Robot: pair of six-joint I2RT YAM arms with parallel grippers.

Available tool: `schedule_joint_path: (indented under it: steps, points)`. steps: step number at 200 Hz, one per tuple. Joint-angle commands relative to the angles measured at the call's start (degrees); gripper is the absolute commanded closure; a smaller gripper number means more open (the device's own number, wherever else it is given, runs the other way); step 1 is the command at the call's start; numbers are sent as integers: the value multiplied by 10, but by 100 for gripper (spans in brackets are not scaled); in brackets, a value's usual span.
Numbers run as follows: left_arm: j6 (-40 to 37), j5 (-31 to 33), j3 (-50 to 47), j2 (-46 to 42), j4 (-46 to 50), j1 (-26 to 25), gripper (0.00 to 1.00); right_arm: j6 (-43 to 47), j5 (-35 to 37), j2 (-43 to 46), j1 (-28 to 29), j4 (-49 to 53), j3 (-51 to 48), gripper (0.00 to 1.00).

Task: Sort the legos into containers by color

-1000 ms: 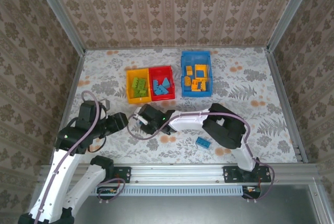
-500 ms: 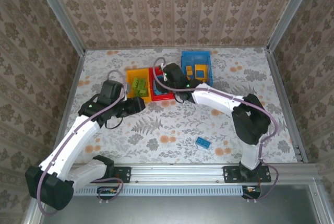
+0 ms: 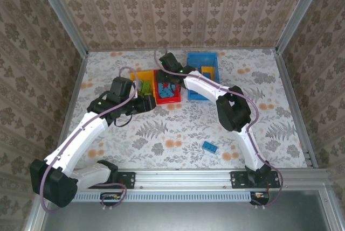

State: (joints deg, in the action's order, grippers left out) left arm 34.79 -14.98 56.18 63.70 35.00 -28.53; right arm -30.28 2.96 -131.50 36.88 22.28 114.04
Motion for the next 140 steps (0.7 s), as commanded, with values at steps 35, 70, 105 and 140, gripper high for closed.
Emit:
schedule_joint_path:
  steps: [35,70,105,140]
  points:
    - [-24,4,18,-1,0,-4,39,28,15,25,2,17,12,38]
    - [-39,-7,12,14,-3,-4,38,86,52,150,17,-92,-156,38]
    - [-78,-24,-5,38,-24,-23,36,135,61,302,31,-181,-366,38]
    - [-161,-46,-24,62,-25,-91,34,169,71,487,50,-126,-563,34]
